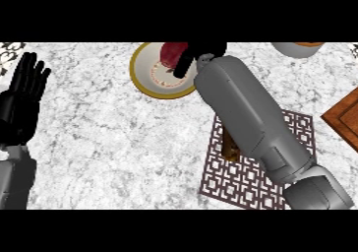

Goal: Pick the pear from the placemat and place it in the bowl

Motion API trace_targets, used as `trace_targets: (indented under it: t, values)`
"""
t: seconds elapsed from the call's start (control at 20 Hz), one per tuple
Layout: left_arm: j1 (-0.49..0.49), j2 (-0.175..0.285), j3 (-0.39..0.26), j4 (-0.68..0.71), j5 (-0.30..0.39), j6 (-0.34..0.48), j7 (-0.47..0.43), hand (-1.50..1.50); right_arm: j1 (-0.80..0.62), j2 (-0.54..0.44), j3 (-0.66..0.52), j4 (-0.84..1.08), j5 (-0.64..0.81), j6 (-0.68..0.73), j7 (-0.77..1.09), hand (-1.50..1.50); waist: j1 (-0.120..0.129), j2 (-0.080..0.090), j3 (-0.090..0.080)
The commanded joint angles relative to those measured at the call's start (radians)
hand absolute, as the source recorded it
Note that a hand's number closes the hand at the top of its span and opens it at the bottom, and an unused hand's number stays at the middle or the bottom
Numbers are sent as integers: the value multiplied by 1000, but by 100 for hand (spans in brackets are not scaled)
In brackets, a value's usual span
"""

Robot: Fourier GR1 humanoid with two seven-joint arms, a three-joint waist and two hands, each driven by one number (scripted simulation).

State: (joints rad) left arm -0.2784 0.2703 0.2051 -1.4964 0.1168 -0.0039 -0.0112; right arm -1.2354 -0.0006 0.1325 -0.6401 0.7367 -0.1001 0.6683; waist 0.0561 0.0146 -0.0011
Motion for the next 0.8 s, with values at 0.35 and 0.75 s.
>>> trace_targets:
  t: [0.35,0.75]
  values:
    - [-2,3,-10,-19,7,-23,-1,0,54,1,-74,202,-235,-318,-200,-150,42,11,1]
    - [-42,-6,2,41,-3,3,-9,0,43,1,-118,168,-301,-664,-350,-150,12,5,1]
